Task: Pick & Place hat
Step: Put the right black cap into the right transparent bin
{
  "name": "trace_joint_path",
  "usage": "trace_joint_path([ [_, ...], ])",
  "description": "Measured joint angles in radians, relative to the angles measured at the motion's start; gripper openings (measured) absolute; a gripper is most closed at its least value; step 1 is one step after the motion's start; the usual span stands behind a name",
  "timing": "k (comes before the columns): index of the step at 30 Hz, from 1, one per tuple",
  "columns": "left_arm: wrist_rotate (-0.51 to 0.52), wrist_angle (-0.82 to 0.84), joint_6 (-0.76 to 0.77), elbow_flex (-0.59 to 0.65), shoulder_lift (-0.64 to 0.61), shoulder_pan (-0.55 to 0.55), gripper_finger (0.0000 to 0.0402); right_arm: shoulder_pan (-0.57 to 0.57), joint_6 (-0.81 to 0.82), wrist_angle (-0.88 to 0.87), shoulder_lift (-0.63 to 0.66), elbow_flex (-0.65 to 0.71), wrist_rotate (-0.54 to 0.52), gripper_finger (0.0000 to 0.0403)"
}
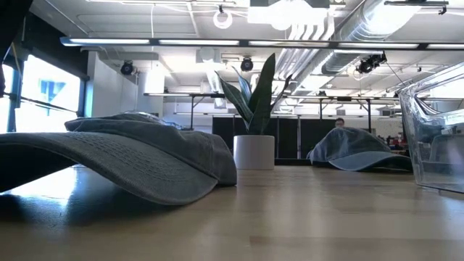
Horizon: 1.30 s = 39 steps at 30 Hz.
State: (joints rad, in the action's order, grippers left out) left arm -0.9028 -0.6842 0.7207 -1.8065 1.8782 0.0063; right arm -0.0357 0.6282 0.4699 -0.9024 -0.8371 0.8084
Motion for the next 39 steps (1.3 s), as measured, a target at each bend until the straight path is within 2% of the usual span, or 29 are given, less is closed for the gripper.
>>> trace_joint_path([
  [4, -0.035, 0.014, 0.022, 0.0, 0.0, 0.0, 0.0079, 0.0, 0.031, -0.021, 0.0, 0.0, 0.01, 0.0011],
  [6, -0.049, 0.017, 0.022, 0.0, 0.0, 0.0, 0.0026, 0.002, 0.061, -0.043, 0.0, 0.0, 0.001, 0.0023],
  [7, -0.057, 0.017, 0.025, 0.0, 0.0, 0.0, 0.0014, 0.006, 0.068, -0.06, 0.0, 0.0, 0.004, 0.0033],
  [12, -0.053, 0.031, 0.072, 0.0, 0.0, 0.0, 0.0021, 0.055, 0.105, -0.141, -0.001, 0.0, 0.031, 0.0113],
  [17, -0.052, 0.071, 0.1, 0.0, 0.0, -0.006, 0.0004, 0.154, 0.114, -0.134, 0.017, 0.0, 0.135, 0.0209],
  [20, -0.051, 0.148, 0.095, 0.0, 0.0, -0.008, 0.0006, 0.196, 0.094, -0.133, 0.041, 0.0, 0.126, 0.0238],
  [24, -0.039, 0.242, 0.062, 0.0, 0.0, -0.007, 0.0002, 0.232, 0.023, -0.148, 0.061, 0.0, 0.089, 0.0243],
  [30, 0.008, 0.382, -0.021, 0.0, 0.0, -0.007, 0.0003, 0.21, -0.112, -0.287, 0.046, 0.0, -0.047, 0.023],
  [36, 0.021, 0.462, -0.067, 0.0, -0.001, -0.007, 0.0003, 0.139, -0.139, -0.31, 0.012, 0.0, -0.043, 0.0217],
  [39, 0.025, 0.503, -0.091, 0.001, -0.001, -0.006, 0.0003, 0.091, -0.137, -0.308, -0.003, 0.0, -0.005, 0.0213],
])
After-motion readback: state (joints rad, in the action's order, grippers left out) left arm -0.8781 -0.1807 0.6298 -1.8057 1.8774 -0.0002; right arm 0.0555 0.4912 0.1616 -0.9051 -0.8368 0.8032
